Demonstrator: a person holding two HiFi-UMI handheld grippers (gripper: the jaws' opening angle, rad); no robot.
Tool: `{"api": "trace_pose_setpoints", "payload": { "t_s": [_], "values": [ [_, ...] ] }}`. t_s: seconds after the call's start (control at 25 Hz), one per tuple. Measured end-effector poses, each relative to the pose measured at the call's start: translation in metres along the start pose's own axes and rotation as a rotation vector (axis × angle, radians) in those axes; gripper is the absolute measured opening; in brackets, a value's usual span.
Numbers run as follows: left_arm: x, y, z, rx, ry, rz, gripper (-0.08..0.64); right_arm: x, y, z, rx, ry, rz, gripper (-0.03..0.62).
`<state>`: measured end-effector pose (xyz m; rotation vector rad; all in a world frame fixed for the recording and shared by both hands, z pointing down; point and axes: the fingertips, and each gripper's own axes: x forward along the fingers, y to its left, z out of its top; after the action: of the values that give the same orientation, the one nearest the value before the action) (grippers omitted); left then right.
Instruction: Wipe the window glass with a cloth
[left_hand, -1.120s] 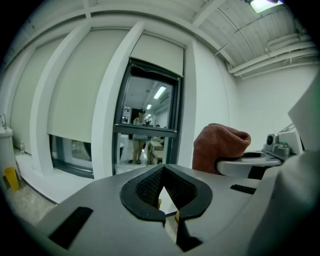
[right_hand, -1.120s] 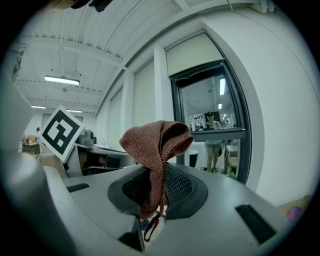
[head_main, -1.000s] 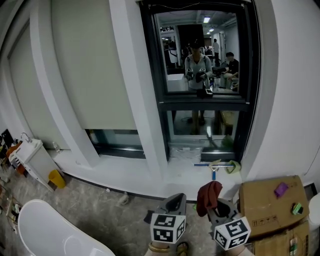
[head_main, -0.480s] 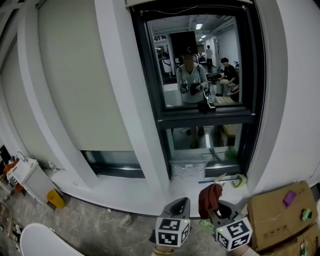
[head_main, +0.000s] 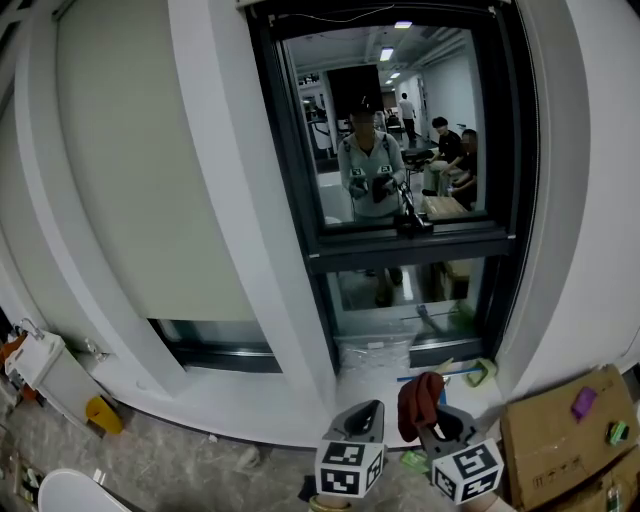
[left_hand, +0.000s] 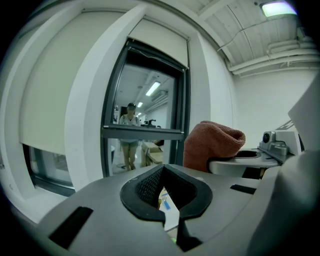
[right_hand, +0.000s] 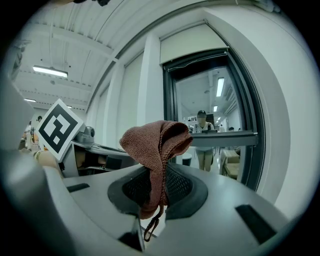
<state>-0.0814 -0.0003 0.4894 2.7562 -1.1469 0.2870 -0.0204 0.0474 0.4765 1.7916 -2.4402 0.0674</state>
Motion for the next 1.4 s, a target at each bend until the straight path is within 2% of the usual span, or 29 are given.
{"api": "trace_pose_setpoints", "payload": {
  "t_s": [0.52,0.92,1.4],
  "values": [
    [0.049,0.019,0.013,0.007,0.007,-0.021,0.005,0.044,-0.032,0.008,0.003,0.001,-0.006,0.051],
    [0.113,0.053,0.033,0.001,0.004,0.009,0.005,0.104,-0.077,0.020,-0.004,-0.016,0.018,0.051],
    [0.197,0.092,0.076,-0.013,-0.016,0.070,0.005,0.184,-0.143,0.046,-0.034,-0.021,0.083,0.051]
  ]
}}
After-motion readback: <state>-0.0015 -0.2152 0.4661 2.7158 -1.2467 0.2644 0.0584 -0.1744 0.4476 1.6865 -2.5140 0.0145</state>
